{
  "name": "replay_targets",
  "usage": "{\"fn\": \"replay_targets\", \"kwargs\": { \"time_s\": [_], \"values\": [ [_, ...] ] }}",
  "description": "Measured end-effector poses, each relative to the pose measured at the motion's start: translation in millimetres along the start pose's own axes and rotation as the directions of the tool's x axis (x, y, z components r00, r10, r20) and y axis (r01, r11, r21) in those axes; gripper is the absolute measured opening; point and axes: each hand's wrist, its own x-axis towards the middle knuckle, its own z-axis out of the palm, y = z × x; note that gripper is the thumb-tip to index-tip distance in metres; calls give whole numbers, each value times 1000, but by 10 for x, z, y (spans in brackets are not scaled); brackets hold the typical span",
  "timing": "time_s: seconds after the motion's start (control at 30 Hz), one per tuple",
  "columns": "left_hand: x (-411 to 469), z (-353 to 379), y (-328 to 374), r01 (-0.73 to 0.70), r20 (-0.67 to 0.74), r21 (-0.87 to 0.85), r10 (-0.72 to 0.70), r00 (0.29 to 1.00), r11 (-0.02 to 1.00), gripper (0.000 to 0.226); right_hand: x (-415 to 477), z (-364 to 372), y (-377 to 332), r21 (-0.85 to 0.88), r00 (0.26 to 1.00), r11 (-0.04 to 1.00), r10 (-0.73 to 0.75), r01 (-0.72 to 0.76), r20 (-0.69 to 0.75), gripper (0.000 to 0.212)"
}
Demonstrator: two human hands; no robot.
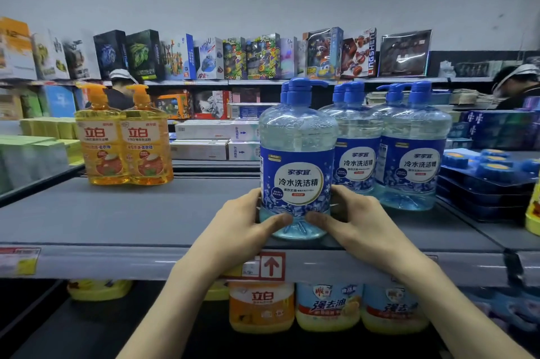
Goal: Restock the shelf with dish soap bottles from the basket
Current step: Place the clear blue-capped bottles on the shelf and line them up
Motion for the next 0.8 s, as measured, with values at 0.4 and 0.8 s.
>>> {"fn": "replay_targets", "kwargs": {
  "time_s": [0.4,0.8],
  "values": [
    [-329,86,424,151,-119,312,-119,986,938,51,-184,-151,-123,-436,990,900,82,-25,111,48],
    [-751,962,1606,176,-202,431,-95,975,885,80,-1359,-1579,172,-644,994,764,95,-43,46,63]
  ]
}}
